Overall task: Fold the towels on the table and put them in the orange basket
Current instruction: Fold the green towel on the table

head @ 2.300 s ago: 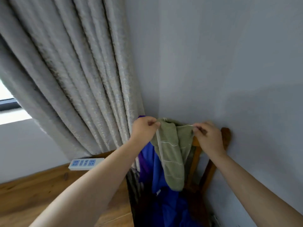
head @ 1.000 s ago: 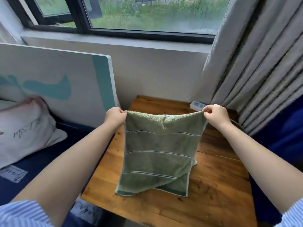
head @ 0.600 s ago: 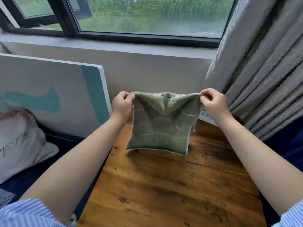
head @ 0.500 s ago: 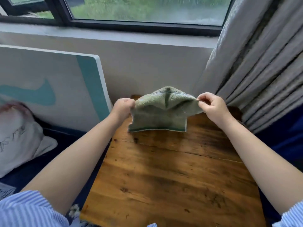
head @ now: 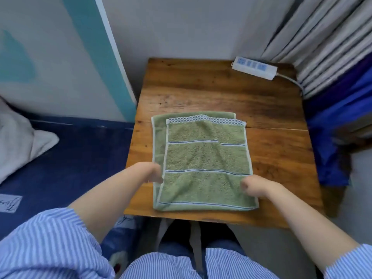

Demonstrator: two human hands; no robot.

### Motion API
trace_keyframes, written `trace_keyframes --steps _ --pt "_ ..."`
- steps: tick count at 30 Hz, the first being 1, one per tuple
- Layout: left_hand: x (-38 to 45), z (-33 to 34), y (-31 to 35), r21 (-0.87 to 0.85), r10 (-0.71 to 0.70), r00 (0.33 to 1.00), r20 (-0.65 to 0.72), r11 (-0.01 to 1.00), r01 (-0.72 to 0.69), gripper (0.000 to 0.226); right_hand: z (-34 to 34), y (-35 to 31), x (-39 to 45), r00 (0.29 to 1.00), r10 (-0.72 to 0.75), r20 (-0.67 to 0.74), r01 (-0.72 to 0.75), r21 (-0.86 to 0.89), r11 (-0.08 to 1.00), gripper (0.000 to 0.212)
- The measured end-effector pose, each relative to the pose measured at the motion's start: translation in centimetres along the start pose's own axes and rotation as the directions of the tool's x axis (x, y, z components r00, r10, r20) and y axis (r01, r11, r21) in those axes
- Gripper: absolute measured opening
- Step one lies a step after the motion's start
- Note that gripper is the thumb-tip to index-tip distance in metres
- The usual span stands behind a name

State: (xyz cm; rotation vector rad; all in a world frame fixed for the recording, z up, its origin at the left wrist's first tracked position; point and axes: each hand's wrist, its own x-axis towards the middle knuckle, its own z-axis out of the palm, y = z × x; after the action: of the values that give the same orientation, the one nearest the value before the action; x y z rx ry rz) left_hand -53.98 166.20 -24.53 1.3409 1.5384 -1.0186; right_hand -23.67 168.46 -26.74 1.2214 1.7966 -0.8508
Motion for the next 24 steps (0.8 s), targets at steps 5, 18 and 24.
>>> trace_keyframes --steps 5,18,24 --pt "0.2 -2.3 0.3 0.003 0.104 0.94 -0.325 0.994 -0.109 0.036 -2.1 -2.0 -0.1 0.984 0.035 -0.174 -0.023 0.071 0.997 0.03" --pt "1.7 -9.2 2.4 0.027 0.073 0.932 -0.355 0.997 -0.068 0.035 -10.2 -0.2 2.7 0.925 0.056 -0.375 0.03 0.219 0.975 0.028" --pt "3.6 -13.1 3.4 0.023 0.049 0.926 -0.375 0.999 -0.043 0.03 -12.6 1.9 5.7 0.887 0.121 -0.445 -0.004 0.257 0.966 0.033"
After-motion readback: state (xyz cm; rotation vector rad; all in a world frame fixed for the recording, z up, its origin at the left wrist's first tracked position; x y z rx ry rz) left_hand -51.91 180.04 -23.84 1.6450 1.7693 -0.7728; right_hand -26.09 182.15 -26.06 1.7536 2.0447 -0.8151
